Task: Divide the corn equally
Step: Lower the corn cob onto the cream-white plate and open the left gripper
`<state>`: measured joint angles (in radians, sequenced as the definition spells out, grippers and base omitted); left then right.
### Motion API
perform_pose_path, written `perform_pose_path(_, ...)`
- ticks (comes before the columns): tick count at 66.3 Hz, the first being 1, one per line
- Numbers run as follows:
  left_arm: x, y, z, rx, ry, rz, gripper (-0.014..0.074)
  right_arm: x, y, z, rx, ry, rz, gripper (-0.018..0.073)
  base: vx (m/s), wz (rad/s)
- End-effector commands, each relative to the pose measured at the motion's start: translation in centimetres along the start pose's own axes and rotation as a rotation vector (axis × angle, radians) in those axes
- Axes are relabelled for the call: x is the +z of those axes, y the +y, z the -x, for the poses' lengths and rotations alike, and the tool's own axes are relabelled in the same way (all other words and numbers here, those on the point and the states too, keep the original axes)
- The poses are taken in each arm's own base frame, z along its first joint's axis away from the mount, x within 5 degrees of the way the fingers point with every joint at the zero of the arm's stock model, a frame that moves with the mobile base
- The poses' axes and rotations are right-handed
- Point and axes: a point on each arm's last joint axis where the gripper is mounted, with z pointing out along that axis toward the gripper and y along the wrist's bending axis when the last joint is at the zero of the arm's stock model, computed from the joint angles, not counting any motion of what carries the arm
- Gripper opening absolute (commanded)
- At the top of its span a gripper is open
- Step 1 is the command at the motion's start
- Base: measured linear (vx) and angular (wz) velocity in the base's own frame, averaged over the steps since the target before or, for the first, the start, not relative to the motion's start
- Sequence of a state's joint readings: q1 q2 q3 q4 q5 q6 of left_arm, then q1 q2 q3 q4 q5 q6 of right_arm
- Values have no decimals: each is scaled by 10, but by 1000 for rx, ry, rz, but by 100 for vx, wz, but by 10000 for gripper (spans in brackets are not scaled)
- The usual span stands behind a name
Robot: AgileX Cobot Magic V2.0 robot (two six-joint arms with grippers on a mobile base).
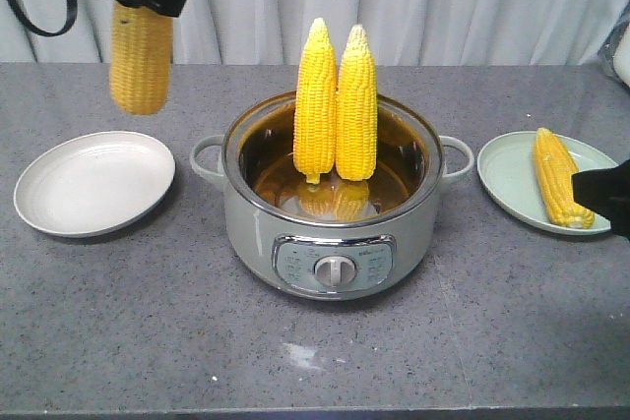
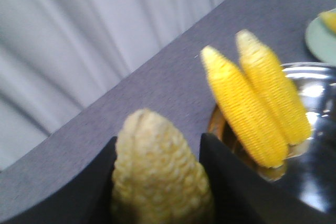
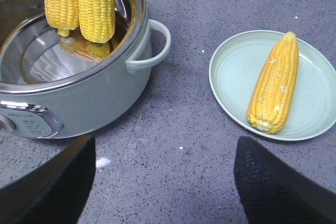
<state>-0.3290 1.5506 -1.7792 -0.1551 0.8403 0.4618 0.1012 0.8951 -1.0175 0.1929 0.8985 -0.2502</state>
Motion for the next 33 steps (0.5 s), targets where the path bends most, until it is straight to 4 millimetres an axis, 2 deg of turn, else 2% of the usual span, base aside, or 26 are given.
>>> perform_pose_path(1,-30,20,10,-33,-39,176,245,-7,-1,12,-3,-92,-15,524,0,0)
perform_pose_path(11,-34,42,-2,-61,46,330,245,-7,-1,12,-3,-92,-15,524,0,0)
perform_pose_path(21,-39,59,-12,-138,73,390,245,-7,-1,12,-3,-92,-15,524,0,0)
perform_pose_path(33,-26,75,-25,-185,134,413,245,-7,-1,12,-3,-92,-15,524,0,0)
